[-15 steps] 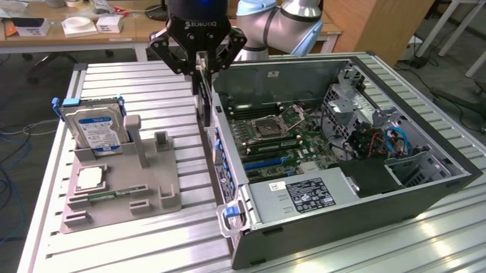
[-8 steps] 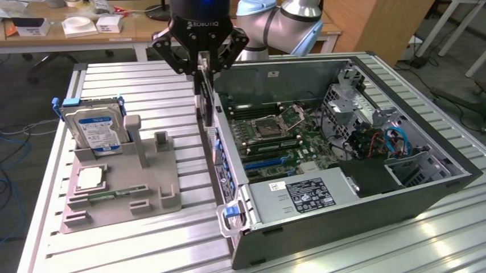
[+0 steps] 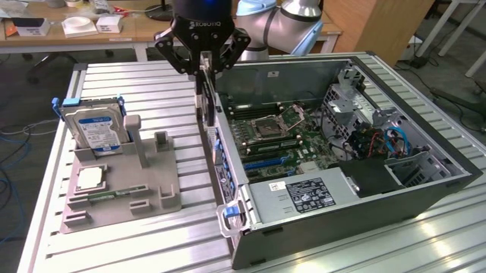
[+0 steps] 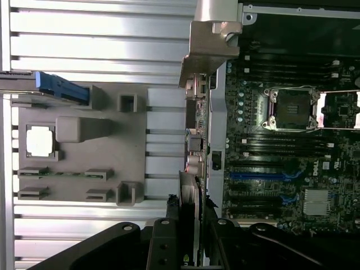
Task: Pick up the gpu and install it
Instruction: 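Pick up the gpu and move the gpu toward the slot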
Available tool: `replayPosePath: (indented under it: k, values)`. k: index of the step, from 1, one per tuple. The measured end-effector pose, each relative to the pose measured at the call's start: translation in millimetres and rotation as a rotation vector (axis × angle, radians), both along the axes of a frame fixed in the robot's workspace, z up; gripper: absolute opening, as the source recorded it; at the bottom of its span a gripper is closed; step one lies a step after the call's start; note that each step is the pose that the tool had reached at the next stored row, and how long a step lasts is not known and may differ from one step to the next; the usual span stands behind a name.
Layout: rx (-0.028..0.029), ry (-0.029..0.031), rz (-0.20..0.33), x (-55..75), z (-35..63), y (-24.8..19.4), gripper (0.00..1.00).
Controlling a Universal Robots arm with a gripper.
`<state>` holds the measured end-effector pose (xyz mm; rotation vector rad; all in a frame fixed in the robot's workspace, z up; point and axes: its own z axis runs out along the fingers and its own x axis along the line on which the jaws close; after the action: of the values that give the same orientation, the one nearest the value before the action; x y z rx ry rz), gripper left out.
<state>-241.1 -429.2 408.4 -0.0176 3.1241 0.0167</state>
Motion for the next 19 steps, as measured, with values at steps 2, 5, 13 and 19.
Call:
replayPosePath:
  k: [2,5,13,19]
  values:
    - [0.0000,0.0000,0.000,0.7,0.0,0.0,0.27]
    - [0.0000,-0.0001,0.000,1.7,0.0,0.0,0.27]
    - [0.0000,-0.0001,0.000,4.8,0.0,0.0,0.27]
    - [0.0000,0.0000,0.000,8.2,0.0,0.0,0.27]
